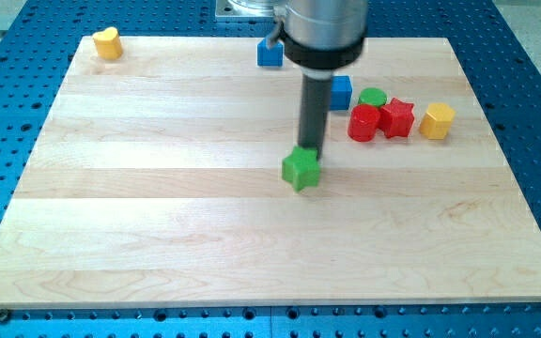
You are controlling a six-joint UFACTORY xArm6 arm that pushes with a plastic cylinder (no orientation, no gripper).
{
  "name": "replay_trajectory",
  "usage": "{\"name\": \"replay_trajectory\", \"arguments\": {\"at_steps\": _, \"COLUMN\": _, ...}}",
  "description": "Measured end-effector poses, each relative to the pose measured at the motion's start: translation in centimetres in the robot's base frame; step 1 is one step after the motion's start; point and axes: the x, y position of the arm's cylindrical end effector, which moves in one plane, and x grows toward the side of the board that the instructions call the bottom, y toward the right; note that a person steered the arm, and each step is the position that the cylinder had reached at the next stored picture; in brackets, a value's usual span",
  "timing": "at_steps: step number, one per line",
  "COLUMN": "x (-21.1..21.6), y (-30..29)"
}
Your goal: Push the red circle into the green circle
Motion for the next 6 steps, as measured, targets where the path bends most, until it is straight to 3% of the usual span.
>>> {"name": "replay_trajectory", "arguments": {"at_steps": 6, "x": -10.9, "y": 15.3}}
